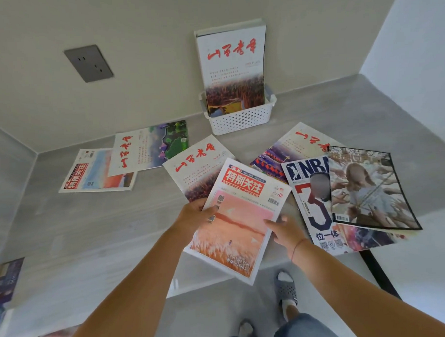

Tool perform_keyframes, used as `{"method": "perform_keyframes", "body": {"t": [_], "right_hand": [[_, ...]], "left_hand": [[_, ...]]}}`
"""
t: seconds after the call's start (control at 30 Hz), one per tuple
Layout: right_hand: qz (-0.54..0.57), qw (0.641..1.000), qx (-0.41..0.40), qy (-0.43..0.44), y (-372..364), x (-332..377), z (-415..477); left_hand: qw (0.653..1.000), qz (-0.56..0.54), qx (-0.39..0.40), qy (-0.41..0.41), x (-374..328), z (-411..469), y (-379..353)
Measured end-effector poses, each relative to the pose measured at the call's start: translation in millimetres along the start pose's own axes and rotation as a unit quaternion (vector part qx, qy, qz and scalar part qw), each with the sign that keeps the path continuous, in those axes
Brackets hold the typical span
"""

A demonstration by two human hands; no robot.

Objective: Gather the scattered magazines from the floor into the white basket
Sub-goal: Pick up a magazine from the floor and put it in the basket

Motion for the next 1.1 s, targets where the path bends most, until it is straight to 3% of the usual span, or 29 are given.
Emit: {"method": "perform_keyframes", "body": {"t": [0.17,0.37,0.5,0.7,0.87,1.1], "right_hand": [[0.035,0.995,0.094,0.021,-4.6,35.5,9.3],[0.000,0.991,0.037,0.129,26.8,134.2,40.6],[-0.069,0.973,-0.010,0.219,43.5,229.2,66.5],[-0.087,0.943,-0.041,0.320,52.6,362.6,100.8],[-0.083,0.933,-0.050,0.347,58.3,428.1,142.4],[-0.101,0.942,-0.056,0.314,46.9,428.0,214.3]], "left_hand": [[0.996,-0.082,0.002,-0.034,-36.9,2.8,4.5],[0.998,-0.029,-0.043,-0.047,-93.2,38.8,21.9],[0.992,-0.027,-0.098,-0.074,-151.2,75.0,41.2],[0.969,-0.002,-0.198,-0.145,-252.0,125.5,61.1],[0.953,-0.033,-0.250,-0.169,-301.6,166.8,65.6],[0.944,-0.050,-0.307,-0.113,-289.3,222.2,61.7]]}}
Point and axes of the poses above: each hand's wrist, its own z-axis towards the middle knuckle, its own y-axis out of the back of the hand, x = y × z, the point moved 8 cm from there along z, towards the middle knuckle, and after that the axes turned 1 degree about z, right-handed, at the moved point
